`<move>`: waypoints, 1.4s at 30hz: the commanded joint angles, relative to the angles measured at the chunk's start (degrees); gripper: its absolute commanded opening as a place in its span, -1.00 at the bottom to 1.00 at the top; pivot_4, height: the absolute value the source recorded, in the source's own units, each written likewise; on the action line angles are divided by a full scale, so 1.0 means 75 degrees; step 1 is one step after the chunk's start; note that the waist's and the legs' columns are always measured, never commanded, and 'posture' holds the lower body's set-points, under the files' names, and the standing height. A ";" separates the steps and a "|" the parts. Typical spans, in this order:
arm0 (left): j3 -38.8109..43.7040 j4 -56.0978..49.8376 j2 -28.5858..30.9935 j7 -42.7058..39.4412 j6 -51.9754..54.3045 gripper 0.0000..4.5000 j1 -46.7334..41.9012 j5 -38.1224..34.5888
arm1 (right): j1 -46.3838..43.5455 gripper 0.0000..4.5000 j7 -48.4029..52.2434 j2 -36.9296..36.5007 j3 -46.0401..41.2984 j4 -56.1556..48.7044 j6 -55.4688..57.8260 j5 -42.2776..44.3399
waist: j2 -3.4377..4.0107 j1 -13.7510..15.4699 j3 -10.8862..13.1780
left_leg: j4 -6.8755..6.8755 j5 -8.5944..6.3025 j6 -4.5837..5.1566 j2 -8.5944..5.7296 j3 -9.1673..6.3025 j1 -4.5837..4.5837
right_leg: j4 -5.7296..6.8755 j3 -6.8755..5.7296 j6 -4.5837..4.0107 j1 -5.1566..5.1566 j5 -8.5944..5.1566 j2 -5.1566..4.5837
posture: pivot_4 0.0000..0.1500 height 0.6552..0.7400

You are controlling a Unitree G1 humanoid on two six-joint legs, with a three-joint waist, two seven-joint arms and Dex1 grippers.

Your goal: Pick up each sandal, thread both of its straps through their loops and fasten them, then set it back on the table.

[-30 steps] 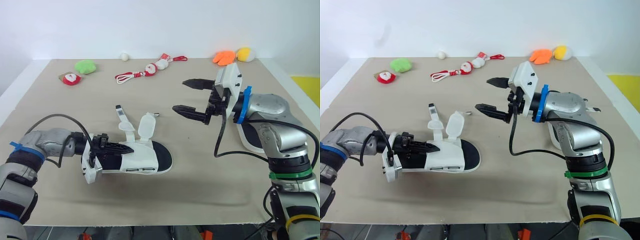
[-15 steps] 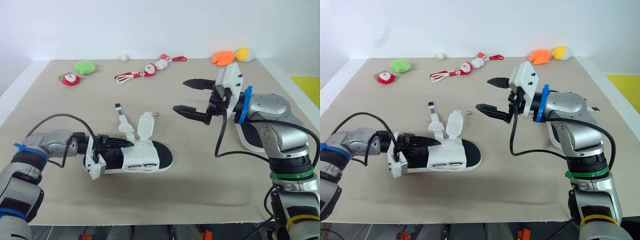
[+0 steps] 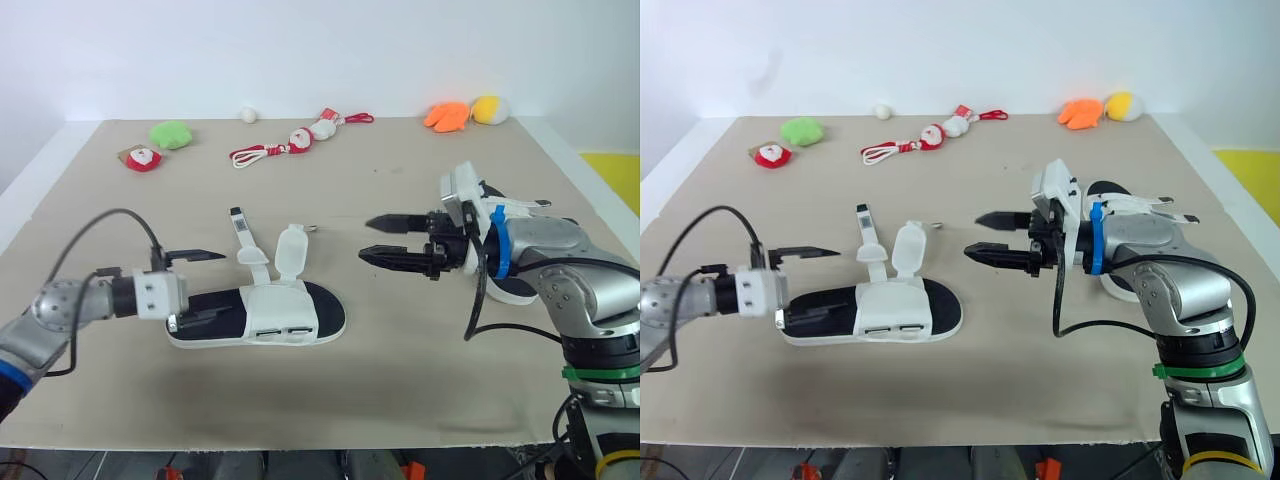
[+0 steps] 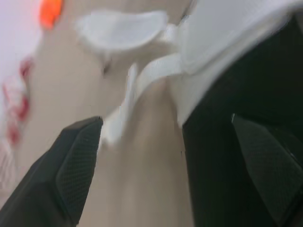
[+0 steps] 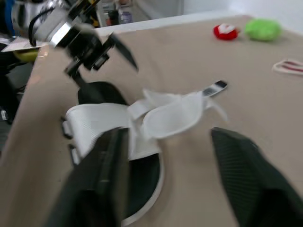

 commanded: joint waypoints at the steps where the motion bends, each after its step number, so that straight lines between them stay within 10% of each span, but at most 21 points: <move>1: 0.1143 -0.0819 0.0147 -0.0340 0.1740 1.00 0.0396 -0.1158 | 0.0212 -0.61 0.0028 -0.0045 0.0299 -0.0430 -0.0167 -0.0289 | 0.0000 -0.0001 0.0000 | 0.0000 0.0001 0.0001 0.0006 0.0001 0.0003 | 0.0000 0.0000 -0.0004 -0.0001 -0.0001 0.0006 | 1.00 1.00; 3: 0.1918 -0.1135 -0.0165 0.0105 0.3229 1.00 0.0456 -0.2505 | 0.0445 -0.95 -0.0205 0.0213 0.0649 -0.0635 -0.0234 -0.0481 | -0.0001 -0.0001 0.0001 | 0.0000 0.0004 0.0006 0.0012 0.0002 0.0008 | 0.0000 0.0002 -0.0032 -0.0002 -0.0014 0.0016 | 1.00 1.00; 9: 0.2885 -0.1479 -0.1342 0.0758 0.5919 1.00 0.0573 -0.4168 | 0.0780 -0.95 -0.0586 0.0664 0.1404 -0.0568 -0.0705 -0.1328 | -0.0001 0.0004 0.0000 | 0.0001 0.0004 0.0006 0.0017 0.0002 0.0004 | 0.0001 0.0009 0.0000 -0.0006 0.0003 0.0027 | 1.00 1.00; 42: 0.4935 0.1560 -0.4989 0.3361 1.1233 1.00 -0.1991 -0.4030 | 0.1169 -0.95 -0.0614 0.1683 0.2469 -0.0143 -0.1550 -0.2810 | -0.0046 -0.0017 -0.0008 | 0.0000 0.0019 -0.0025 0.0007 -0.0020 -0.0001 | -0.0003 0.0009 0.0002 -0.0001 0.0018 0.0031 | 1.00 1.00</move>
